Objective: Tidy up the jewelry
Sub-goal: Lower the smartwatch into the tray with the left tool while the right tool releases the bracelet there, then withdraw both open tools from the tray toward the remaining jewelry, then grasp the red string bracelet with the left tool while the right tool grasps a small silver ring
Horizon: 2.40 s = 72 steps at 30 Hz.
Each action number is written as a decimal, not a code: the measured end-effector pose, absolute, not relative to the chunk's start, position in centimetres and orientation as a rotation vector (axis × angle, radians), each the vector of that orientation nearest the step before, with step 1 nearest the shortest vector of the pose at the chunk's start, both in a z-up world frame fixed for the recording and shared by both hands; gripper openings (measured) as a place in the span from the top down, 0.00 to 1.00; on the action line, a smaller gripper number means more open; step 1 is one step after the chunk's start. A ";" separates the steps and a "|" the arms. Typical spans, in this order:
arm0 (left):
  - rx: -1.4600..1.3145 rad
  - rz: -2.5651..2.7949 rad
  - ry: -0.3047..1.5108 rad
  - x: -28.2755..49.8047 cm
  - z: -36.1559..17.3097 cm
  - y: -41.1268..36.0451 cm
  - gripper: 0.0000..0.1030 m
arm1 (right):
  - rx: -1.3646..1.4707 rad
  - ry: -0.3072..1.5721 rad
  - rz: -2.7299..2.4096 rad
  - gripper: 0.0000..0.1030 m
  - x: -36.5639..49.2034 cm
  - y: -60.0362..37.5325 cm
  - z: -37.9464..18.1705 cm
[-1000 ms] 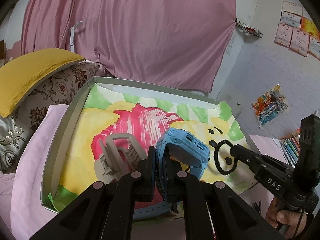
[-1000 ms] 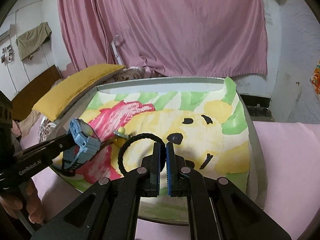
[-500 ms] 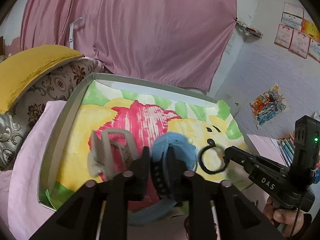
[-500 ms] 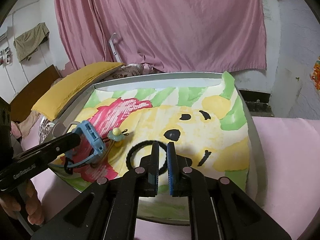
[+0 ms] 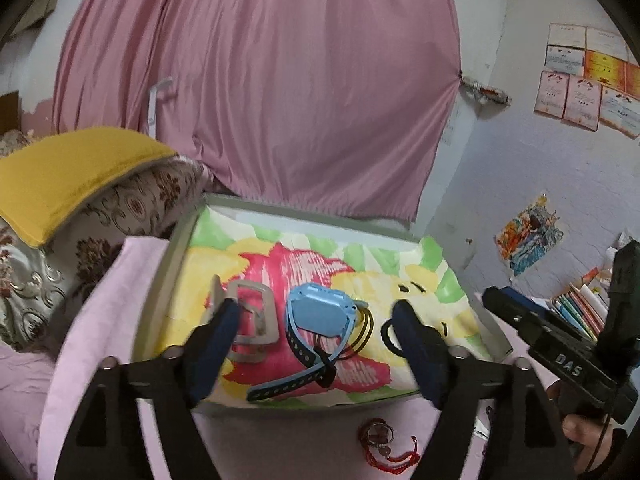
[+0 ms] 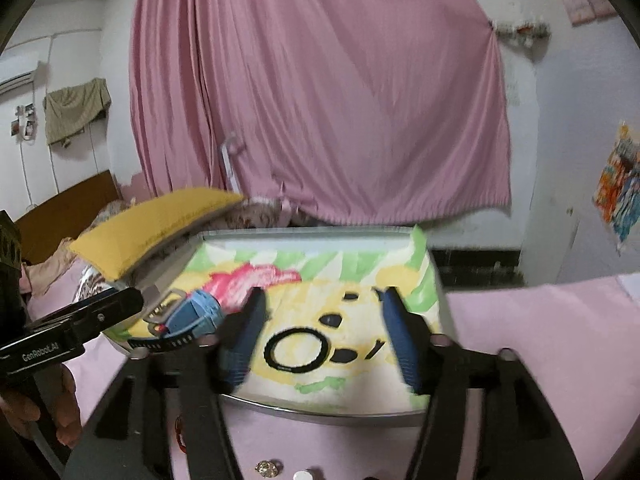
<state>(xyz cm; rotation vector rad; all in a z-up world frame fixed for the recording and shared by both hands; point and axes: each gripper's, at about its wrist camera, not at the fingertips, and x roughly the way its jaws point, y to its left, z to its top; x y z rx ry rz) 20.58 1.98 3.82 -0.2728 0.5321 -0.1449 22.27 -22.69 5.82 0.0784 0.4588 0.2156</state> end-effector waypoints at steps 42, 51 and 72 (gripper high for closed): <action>-0.188 -0.300 0.794 16.8 0.2 0.7 0.11 | -0.243 0.693 0.446 0.03 18.3 -22.7 2.9; -0.231 -0.385 0.880 17.6 -1.2 -0.6 0.45 | -0.253 0.769 0.480 0.53 19.2 -21.7 1.9; -0.066 -0.379 0.944 18.7 -0.9 -4.5 0.72 | -0.286 0.872 0.549 0.75 19.8 -20.1 0.7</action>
